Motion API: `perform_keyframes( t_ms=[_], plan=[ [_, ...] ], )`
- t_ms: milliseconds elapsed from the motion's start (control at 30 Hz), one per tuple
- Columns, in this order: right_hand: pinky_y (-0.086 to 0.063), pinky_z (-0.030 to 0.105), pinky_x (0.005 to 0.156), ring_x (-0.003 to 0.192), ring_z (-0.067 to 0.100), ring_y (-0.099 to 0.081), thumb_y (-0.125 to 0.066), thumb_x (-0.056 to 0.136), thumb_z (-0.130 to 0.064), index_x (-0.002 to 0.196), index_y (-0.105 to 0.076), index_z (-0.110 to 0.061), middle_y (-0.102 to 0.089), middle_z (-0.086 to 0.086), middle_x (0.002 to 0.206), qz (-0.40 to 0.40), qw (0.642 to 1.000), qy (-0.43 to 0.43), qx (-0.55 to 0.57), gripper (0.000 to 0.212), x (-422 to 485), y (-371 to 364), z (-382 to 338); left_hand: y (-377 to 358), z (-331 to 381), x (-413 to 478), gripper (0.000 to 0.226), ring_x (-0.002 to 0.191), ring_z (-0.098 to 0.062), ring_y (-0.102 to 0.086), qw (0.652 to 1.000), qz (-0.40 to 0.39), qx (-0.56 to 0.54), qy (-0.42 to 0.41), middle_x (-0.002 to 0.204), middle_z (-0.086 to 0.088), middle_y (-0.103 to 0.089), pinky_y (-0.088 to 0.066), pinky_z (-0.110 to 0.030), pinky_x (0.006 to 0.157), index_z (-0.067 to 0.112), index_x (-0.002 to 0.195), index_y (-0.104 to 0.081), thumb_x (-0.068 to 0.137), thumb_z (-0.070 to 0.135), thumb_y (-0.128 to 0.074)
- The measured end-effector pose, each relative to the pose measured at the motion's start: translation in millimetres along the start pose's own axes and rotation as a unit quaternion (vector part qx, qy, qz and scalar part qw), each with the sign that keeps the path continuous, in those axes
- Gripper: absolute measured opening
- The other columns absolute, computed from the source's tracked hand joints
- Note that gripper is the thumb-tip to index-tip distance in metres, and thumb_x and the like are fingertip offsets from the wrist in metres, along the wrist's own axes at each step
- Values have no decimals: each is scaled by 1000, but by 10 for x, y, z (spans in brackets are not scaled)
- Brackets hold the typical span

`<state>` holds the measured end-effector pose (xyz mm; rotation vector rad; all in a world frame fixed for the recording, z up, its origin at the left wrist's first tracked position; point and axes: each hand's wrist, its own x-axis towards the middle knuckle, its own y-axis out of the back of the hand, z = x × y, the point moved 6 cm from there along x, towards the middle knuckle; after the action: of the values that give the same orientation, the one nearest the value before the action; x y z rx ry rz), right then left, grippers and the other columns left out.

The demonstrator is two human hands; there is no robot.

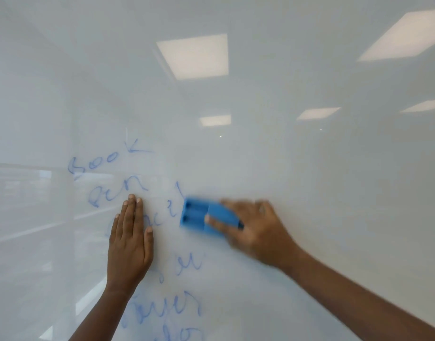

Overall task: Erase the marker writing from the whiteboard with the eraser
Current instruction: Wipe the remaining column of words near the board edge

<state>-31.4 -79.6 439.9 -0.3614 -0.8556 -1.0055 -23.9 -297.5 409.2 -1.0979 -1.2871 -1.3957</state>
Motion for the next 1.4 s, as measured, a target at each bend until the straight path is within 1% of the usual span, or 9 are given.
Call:
perform_keyframes(
  t_ms=[100,200,433,600,733,833,967,1233,1400],
  plan=[
    [-48,33,68,81,27,-66,-65,76,-25,120,-62,-26,-67,13,113,1,992,-129,-7,45,396,36,376,0,-9,3,54,132,-23,-24,1000,4,-12,3,142,-23,-34,-17,-36,107,-8,135,-32,90,21,-26],
    [-47,33,65,79,28,-66,-73,71,-20,118,-63,-25,-68,14,110,54,986,-155,-11,49,322,-18,207,4,-24,-14,54,133,-19,-23,999,18,-49,12,144,-15,-31,-18,-35,107,-5,136,-32,91,23,-21],
    [-52,28,69,82,18,-63,-37,97,-23,124,-44,-36,-49,7,122,-34,996,75,43,31,-723,-463,-972,95,-105,21,56,131,-9,-28,988,48,-137,45,143,-1,-33,-26,-24,102,5,136,-39,94,29,-11],
    [-51,25,67,81,14,-65,-36,97,-21,119,-57,-42,-69,-2,112,-31,983,175,41,37,-595,-405,-887,155,-101,22,59,130,-8,-31,989,34,-137,53,142,3,-34,-28,-23,101,8,135,-42,93,33,-10],
    [-49,26,64,74,19,-68,-57,83,-20,110,-66,-37,-72,7,105,66,996,57,-11,33,288,-103,-110,225,-126,42,59,128,-11,-38,986,30,-151,57,141,-1,-43,-35,-25,98,10,133,-47,92,33,-10],
    [-49,32,66,77,25,-66,-66,75,-25,117,-63,-30,-68,10,111,45,996,-50,-49,42,728,11,355,251,-122,46,61,129,-14,-39,986,25,-151,59,142,0,-42,-39,-31,95,12,133,-46,91,36,-9],
    [-47,32,63,74,27,-64,-75,68,-23,115,-65,-28,-69,13,107,75,990,-112,-32,48,688,-59,192,224,-106,25,62,131,-5,-31,986,15,-159,48,145,5,-34,-34,-27,97,13,137,-40,91,39,-8],
    [-45,27,64,78,20,-62,-51,87,-16,121,-58,-36,-68,7,111,-25,986,163,12,40,-120,-382,-728,192,-210,4,56,137,-9,-15,992,19,-118,41,147,-4,-23,-14,-29,111,2,140,-25,93,29,-12],
    [-49,27,63,72,21,-67,-69,72,-25,113,-64,-35,-71,9,105,43,997,18,-56,43,653,-78,78,165,-482,-31,62,140,-11,-7,991,28,-78,106,152,-4,-10,3,-22,113,5,144,-16,91,35,-8]
  ],
)
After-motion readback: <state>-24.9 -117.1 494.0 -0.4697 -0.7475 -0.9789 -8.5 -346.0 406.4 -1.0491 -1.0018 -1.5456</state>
